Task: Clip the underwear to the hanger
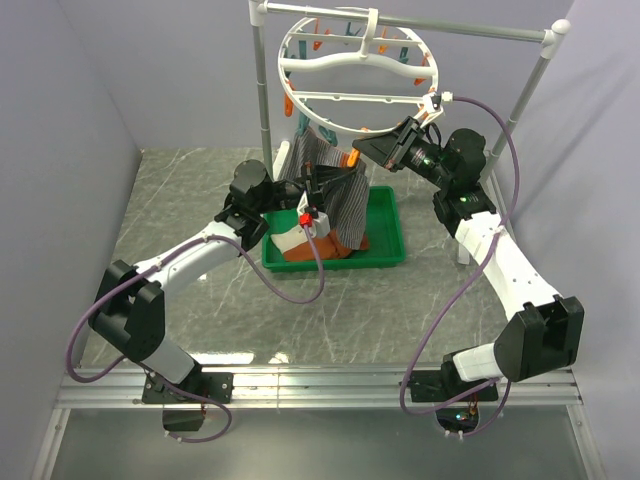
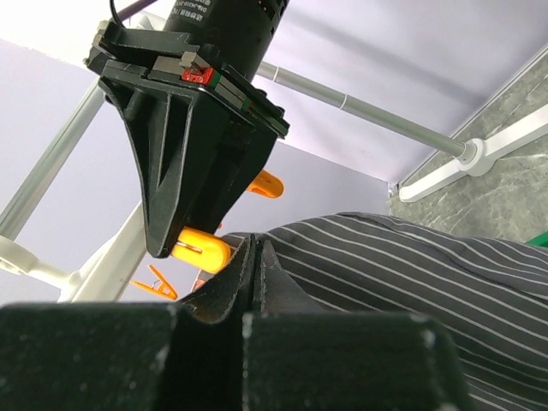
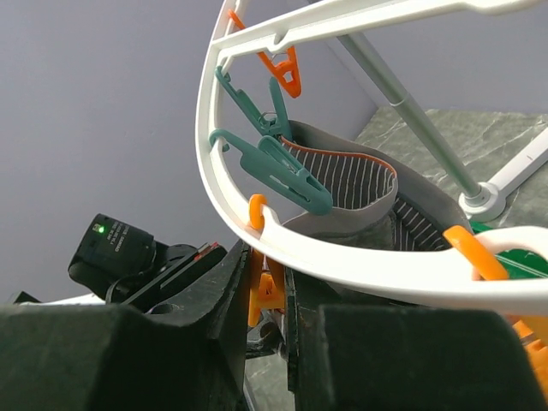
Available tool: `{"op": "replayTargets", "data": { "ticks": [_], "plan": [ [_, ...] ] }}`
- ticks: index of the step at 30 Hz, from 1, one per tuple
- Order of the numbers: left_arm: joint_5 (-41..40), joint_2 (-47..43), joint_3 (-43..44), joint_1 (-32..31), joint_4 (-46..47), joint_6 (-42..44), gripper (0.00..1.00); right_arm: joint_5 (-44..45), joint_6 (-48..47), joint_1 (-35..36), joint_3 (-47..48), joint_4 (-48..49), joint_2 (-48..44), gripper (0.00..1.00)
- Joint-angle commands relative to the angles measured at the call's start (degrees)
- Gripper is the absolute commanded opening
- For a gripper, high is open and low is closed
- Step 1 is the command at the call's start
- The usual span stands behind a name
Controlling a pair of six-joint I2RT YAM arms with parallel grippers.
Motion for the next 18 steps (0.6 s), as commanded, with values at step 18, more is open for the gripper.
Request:
{"op": "replayTargets", "data": {
  "ticks": [18],
  "plan": [
    [0.3,1.0,4.1,-0.6,3.6,0.4,0.00,-1.8,-0.9,0.0,3.5,-0.5,0.7,0.30]
  ]
}}
